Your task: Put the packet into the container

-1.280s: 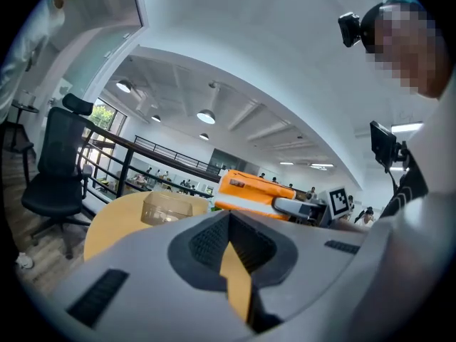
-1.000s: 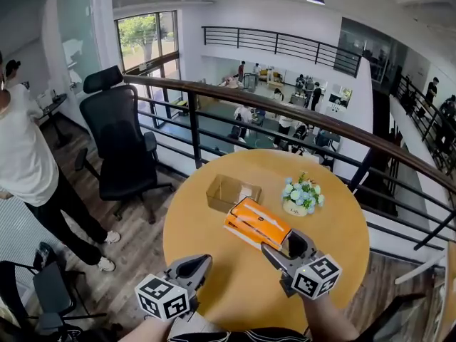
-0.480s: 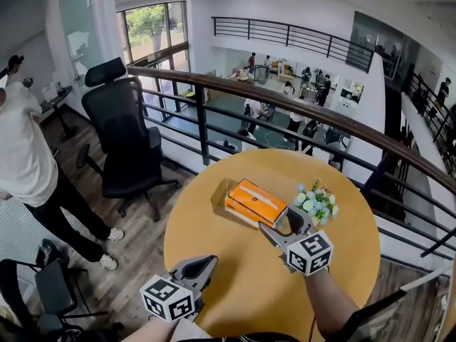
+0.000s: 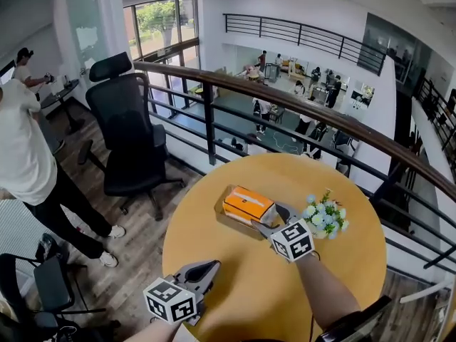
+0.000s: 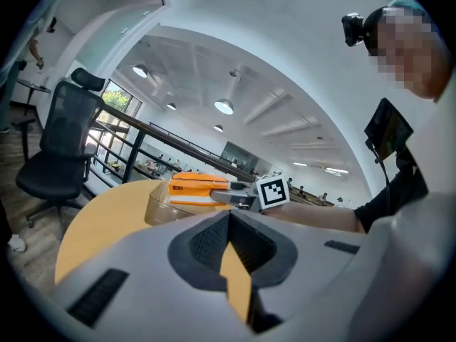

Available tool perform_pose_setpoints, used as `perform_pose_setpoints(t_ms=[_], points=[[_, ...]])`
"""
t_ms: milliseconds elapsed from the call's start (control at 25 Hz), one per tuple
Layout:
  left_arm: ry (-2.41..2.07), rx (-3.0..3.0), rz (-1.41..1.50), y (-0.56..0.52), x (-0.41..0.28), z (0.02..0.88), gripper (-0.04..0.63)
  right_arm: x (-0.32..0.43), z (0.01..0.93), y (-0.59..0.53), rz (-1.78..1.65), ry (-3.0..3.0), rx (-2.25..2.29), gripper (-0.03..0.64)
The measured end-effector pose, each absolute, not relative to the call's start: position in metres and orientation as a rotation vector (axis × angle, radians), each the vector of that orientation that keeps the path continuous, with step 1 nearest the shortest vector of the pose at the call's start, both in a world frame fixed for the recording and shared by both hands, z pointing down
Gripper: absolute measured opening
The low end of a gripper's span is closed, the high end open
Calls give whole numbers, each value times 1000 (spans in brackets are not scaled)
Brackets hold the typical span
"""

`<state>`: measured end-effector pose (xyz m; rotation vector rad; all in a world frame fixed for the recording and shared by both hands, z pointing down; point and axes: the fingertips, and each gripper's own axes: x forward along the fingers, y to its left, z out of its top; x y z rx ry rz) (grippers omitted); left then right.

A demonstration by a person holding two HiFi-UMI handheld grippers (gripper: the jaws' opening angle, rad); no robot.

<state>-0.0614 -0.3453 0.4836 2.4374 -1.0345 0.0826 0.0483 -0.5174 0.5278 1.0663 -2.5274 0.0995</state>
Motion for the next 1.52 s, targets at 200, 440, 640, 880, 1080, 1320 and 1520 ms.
perform_pose_setpoints(t_ms=[200,440,640,880,1080,1320,1520], points=[[-1027,2418,83,-349,-58,494,5,40,553,-538,94,-2444,994,334],[-1021,2386,91,-350,-61,511,5,31,568,-549,88,-2406,945,334],[-1020,2379,85,-354,-64,519,5,25,577,-549,64,-2382,920,334],[-1015,2380,89,-359,-60,525,5,21,594,-544,57,-2334,851,334],[-1008,2379,85,-358,-58,525,5,21,599,-544,78,-2302,790,336],[-1012,2371,81,-357,-60,526,5,24,599,-547,142,-2259,749,361],[-1042,2352,66,-360,-68,526,5,26,601,-546,162,-2247,698,395]])
